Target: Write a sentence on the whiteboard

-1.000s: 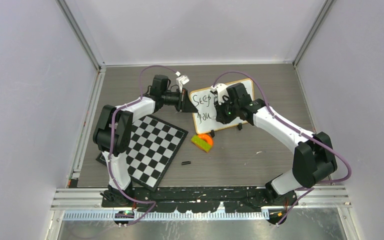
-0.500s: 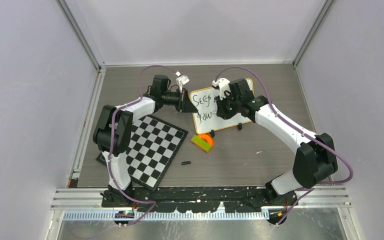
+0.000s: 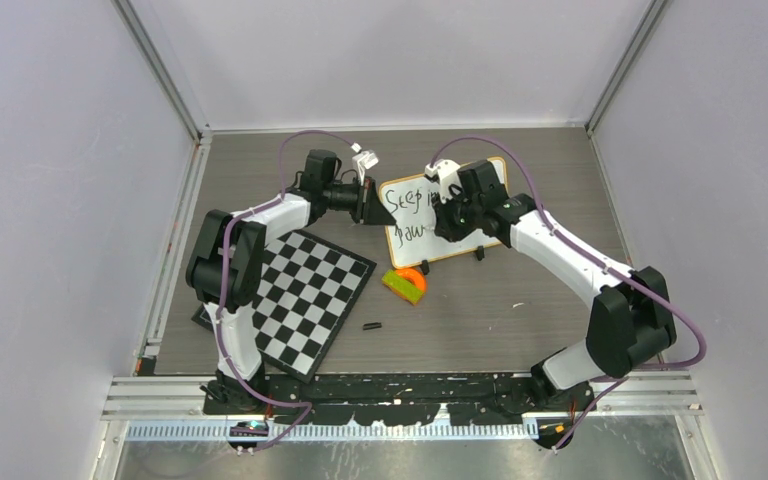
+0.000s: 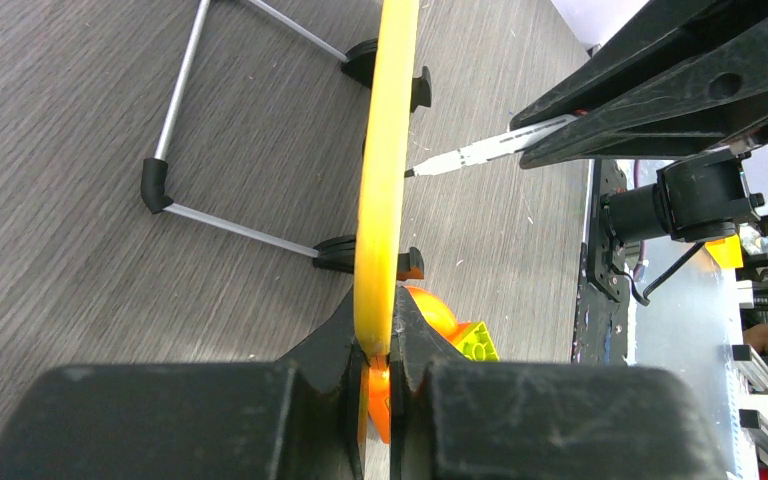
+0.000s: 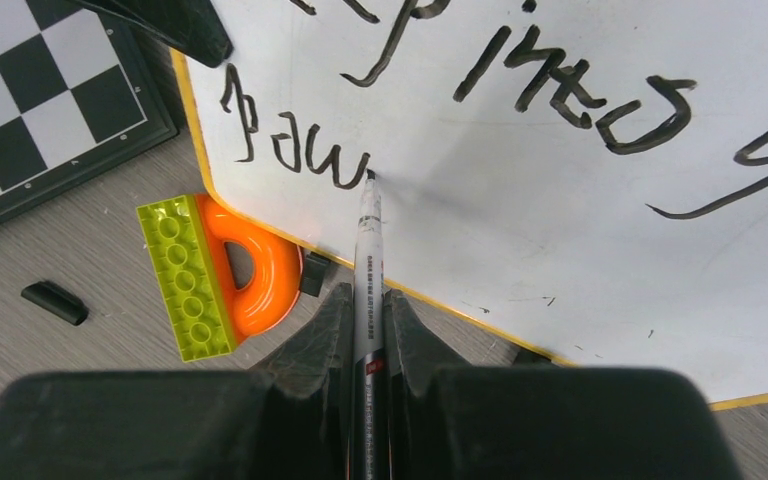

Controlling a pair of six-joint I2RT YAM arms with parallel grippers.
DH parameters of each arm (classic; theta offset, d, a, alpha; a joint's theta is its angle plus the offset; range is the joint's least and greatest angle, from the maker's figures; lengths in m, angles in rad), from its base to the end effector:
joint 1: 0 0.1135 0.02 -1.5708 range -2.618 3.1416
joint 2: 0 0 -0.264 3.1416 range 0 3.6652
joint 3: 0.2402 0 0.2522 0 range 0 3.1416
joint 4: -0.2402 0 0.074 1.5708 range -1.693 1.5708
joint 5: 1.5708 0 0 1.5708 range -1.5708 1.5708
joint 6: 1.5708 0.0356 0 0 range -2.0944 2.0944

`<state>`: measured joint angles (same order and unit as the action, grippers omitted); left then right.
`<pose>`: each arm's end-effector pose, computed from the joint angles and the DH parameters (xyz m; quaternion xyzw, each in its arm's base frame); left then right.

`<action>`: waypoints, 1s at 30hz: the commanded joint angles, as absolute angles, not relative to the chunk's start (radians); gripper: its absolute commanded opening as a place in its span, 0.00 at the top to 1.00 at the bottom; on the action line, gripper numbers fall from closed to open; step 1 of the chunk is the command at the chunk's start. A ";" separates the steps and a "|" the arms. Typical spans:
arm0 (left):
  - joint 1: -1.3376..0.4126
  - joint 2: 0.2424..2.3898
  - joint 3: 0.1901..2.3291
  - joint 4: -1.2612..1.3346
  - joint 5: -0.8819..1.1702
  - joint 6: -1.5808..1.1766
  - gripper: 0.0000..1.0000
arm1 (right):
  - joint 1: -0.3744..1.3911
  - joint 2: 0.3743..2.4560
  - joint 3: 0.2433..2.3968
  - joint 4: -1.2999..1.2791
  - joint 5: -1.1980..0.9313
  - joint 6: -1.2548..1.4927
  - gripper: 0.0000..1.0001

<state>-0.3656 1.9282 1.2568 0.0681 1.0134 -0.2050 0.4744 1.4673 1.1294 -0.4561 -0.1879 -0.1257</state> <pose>0.3795 -0.1776 0.2027 0.2871 0.7534 -0.5267 0.2693 0.2817 0.1521 0.2738 -0.3063 0.8698 0.1509 0.3563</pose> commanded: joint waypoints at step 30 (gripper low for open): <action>-0.373 1.918 1.286 0.035 0.980 -0.181 1.00 | 0.454 1.524 1.222 -0.456 -0.193 -0.140 1.00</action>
<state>-0.3660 1.9282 1.2602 0.0586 1.0107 -0.2050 0.4343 1.4994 1.1965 -0.5133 -0.1890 -0.1436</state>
